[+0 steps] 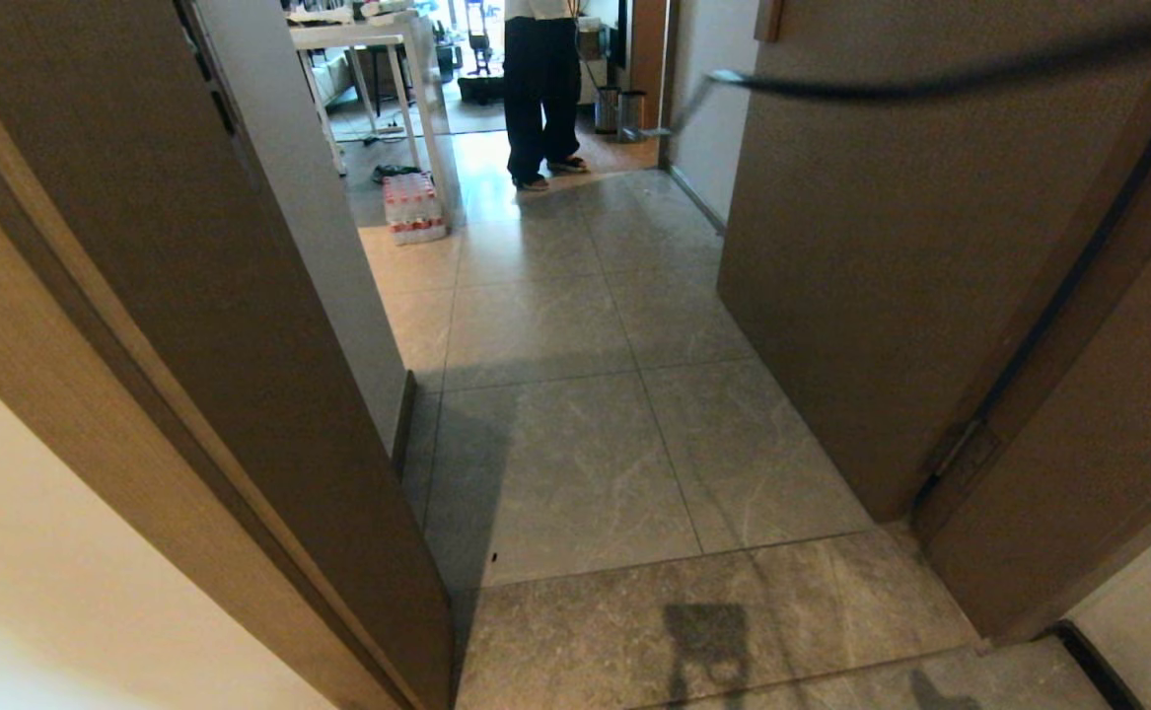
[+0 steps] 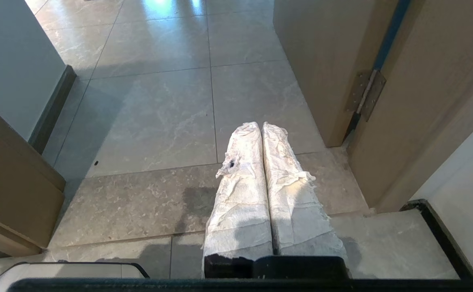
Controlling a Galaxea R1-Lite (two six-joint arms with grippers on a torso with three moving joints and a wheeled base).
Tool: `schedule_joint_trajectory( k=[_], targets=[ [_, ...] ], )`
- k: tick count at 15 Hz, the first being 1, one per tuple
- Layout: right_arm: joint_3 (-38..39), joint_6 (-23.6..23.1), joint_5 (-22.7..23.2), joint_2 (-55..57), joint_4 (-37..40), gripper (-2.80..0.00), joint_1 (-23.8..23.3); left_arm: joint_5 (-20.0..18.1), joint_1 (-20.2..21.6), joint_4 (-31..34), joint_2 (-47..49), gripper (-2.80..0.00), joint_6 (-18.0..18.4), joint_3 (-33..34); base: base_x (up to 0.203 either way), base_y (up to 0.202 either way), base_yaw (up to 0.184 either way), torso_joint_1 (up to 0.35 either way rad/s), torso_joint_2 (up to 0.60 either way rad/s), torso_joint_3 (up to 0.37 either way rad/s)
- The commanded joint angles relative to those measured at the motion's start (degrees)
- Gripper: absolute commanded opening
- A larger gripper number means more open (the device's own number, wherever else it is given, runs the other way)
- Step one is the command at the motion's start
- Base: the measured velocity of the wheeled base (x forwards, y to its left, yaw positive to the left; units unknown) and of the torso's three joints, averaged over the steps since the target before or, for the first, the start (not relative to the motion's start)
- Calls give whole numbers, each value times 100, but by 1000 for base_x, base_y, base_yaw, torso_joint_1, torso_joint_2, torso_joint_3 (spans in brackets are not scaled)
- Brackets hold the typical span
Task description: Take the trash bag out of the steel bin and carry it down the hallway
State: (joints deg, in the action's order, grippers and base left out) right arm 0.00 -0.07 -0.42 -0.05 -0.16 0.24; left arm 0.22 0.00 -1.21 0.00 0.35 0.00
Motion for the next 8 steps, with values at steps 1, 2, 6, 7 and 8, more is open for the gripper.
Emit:
schedule_joint_trajectory(
  k=[1, 2, 6, 7, 8],
  targets=[
    [0, -1, -2, 5, -2, -280, 2, 4, 0, -2, 0, -280, 0, 70, 0, 0, 0, 0, 0, 0],
    [0, -1, -2, 5, -2, -280, 2, 4, 0, -2, 0, -280, 0, 70, 0, 0, 0, 0, 0, 0],
    [0, -1, -2, 5, -2, -280, 2, 4, 0, -2, 0, -280, 0, 70, 0, 0, 0, 0, 0, 0],
    [0, -1, -2, 5, -2, -280, 2, 4, 0, -2, 0, -280, 0, 70, 0, 0, 0, 0, 0, 0],
    [0, -1, -2, 5, -2, -280, 2, 4, 0, -2, 0, -280, 0, 70, 0, 0, 0, 0, 0, 0]
  ],
)
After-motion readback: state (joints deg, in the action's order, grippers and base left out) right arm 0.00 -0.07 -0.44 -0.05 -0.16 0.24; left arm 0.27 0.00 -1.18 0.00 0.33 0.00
